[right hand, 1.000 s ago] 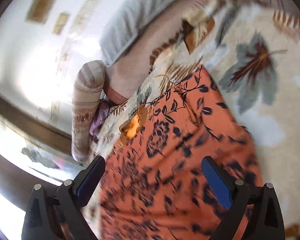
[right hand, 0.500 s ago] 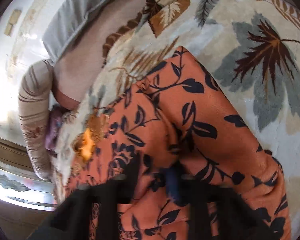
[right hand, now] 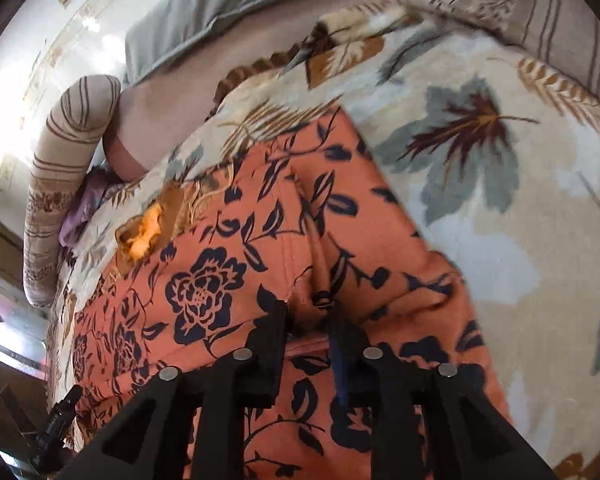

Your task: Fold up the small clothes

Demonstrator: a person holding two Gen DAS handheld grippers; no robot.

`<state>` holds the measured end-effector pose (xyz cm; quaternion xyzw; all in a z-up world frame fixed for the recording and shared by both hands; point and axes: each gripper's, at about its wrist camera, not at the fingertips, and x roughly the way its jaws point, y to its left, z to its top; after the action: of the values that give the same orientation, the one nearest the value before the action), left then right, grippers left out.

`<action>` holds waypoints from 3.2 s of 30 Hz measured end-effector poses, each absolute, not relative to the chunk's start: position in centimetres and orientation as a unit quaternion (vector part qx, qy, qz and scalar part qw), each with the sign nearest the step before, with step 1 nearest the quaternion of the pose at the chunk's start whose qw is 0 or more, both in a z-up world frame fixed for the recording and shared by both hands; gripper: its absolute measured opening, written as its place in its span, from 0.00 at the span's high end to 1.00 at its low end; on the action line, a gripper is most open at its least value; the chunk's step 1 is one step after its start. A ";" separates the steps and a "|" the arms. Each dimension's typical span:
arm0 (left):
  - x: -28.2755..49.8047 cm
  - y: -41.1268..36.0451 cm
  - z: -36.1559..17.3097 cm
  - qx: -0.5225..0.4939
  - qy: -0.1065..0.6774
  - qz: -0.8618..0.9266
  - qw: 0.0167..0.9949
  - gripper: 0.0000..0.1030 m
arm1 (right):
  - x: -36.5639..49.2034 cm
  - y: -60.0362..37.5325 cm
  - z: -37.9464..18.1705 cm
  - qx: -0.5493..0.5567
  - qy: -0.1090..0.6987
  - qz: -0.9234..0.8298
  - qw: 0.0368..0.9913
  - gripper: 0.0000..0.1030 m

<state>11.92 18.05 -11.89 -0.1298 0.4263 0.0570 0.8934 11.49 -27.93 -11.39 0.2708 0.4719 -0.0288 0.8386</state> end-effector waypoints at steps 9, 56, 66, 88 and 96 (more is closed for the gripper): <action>12.4 17.6 -12.1 -0.118 0.432 0.062 0.892 0.25 | 12.8 -24.6 -6.1 0.272 0.414 0.108 0.862 0.25; -6.4 9.6 -0.4 -0.027 0.381 0.063 0.922 0.18 | -10.3 -27.6 -4.4 0.267 0.385 0.133 0.874 0.27; -10.8 5.3 3.6 -0.051 0.363 0.030 0.930 0.18 | -11.7 -28.4 -3.0 0.270 0.350 0.131 0.888 0.27; -9.4 9.5 -8.2 -0.068 0.445 0.044 0.892 0.10 | -13.0 -36.0 -7.9 0.353 0.451 0.040 0.819 0.27; -6.7 9.4 -7.2 -0.070 0.422 0.005 0.904 0.10 | -2.9 -36.8 -5.1 0.341 0.428 0.114 0.829 0.27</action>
<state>-6.65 9.35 -7.20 -0.0698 0.4217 0.0047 0.9040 -2.88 -36.76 -5.15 0.3412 0.4283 0.1136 0.8290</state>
